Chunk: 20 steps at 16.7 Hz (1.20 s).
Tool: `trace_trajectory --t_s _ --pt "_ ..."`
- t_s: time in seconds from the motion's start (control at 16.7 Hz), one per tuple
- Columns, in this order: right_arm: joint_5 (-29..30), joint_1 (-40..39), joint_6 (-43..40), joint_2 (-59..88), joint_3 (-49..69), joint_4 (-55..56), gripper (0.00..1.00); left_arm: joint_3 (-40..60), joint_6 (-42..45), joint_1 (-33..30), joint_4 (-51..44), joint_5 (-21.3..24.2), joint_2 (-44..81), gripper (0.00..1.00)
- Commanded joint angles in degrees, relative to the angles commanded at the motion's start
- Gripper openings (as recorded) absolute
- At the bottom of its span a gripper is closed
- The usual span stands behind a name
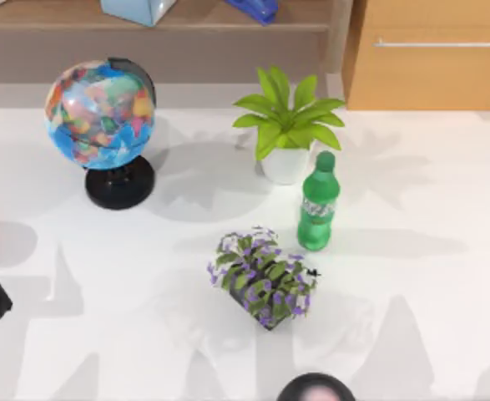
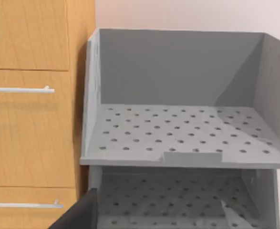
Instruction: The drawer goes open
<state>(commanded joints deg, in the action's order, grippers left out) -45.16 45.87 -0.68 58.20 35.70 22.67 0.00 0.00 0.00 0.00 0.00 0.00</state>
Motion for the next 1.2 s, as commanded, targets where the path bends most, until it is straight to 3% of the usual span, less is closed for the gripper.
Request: trace_trajectory --t_s 0.3,0.9,1.2 --pt "10.14 -8.15 -14.41 14.37 3.44 9.03 1.0 0.0 0.0 0.0 0.0 0.0 0.0 1.0" --pt "42.23 -39.73 -67.59 53.24 15.47 39.98 1.0 0.0 0.0 0.0 0.0 0.0 0.0 1.0" --pt "54.58 -52.92 -85.17 66.44 18.13 49.04 1.0 0.0 0.0 0.0 0.0 0.0 0.0 1.0"
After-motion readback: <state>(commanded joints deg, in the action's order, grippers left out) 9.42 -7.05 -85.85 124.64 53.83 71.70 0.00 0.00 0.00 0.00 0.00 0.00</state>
